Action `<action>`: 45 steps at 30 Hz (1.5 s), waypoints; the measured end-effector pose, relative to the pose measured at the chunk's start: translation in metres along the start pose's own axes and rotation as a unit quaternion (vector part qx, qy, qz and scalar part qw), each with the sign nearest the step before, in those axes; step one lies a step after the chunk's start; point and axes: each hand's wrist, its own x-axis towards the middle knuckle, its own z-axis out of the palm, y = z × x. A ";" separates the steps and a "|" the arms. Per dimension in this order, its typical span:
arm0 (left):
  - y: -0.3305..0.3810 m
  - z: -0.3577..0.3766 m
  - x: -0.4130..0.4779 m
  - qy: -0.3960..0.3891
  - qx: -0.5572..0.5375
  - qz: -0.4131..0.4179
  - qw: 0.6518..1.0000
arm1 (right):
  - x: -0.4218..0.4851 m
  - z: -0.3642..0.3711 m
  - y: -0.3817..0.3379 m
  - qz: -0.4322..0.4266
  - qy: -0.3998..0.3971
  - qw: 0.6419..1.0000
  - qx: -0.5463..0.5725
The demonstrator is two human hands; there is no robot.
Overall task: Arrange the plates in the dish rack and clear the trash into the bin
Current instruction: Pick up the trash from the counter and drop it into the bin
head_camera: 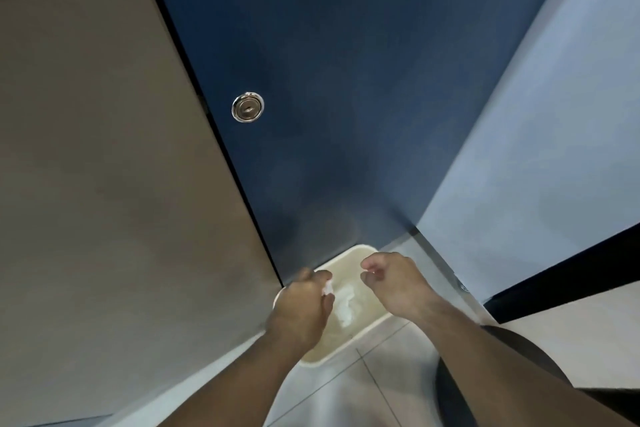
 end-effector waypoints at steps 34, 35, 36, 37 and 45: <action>0.257 -0.462 -0.145 0.092 0.009 0.179 0.980 | -0.264 -0.337 -0.316 -0.179 0.144 0.973 -0.030; 0.263 -0.476 -0.148 0.100 0.008 0.183 0.978 | -0.270 -0.345 -0.328 -0.184 0.153 0.970 -0.032; 0.268 -0.490 -0.151 0.107 0.004 0.186 0.977 | -0.276 -0.353 -0.338 -0.189 0.161 0.968 -0.035; 0.273 -0.503 -0.154 0.111 0.001 0.185 0.976 | -0.281 -0.360 -0.348 -0.194 0.168 0.966 -0.037; 0.281 -0.565 -0.142 0.157 0.050 0.155 0.974 | -0.279 -0.397 -0.388 -0.221 0.193 0.954 -0.055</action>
